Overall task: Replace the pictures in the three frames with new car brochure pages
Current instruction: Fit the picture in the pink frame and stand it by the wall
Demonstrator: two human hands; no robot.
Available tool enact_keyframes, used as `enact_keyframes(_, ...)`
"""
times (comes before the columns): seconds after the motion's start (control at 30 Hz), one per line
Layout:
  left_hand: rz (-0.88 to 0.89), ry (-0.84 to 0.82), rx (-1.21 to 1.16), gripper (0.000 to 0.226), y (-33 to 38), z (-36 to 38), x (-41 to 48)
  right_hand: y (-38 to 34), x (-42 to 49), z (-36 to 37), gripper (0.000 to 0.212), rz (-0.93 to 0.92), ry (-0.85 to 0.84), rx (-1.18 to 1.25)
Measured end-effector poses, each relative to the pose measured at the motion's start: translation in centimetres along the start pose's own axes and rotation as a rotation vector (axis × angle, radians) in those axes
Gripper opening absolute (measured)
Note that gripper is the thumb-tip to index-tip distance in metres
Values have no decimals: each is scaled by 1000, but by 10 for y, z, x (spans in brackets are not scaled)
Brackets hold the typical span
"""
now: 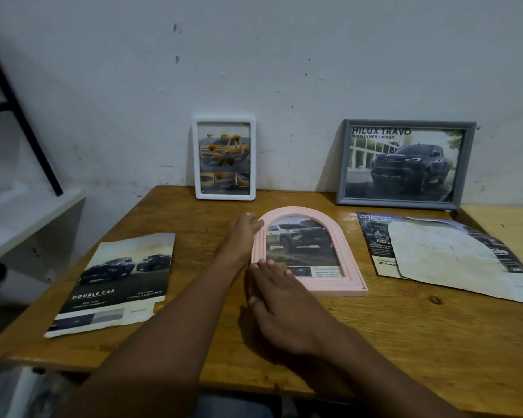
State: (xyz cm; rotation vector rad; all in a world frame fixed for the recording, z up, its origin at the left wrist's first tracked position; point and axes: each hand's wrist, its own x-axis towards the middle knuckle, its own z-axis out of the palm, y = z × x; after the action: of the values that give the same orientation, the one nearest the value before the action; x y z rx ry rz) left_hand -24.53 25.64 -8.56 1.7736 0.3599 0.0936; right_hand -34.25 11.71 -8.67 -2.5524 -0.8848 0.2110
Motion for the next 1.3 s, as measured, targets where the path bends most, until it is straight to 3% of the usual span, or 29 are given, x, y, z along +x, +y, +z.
enact_keyframes(0.1,86,-2,71,48,-1,-6,-15,23,0,-30,46,67,167,326)
enact_keyframes(0.17,232,8,262,40,-13,-6,-34,55,7,-41,50,130,350,329)
enact_keyframes(0.23,440,17,532,46,-25,-5,-60,86,16,-44,42,162,432,258)
enact_keyframes(0.3,573,-31,759,55,-35,-2,-83,107,24,-42,39,175,416,163)
enact_keyframes(0.43,501,-193,1092,73,-47,2,-101,112,35,-30,54,253,279,-33)
enact_keyframes(0.53,400,-188,1132,70,-42,4,-94,109,36,-23,65,321,221,-149)
enact_keyframes(0.77,164,-213,1058,69,-32,1,-40,107,33,-22,68,325,192,-208)
enact_keyframes(1.03,170,-241,1087,69,-9,18,43,110,32,-19,69,299,189,-213)
enact_keyframes(1.3,335,-311,1177,65,9,71,94,114,40,-16,75,322,225,-159)
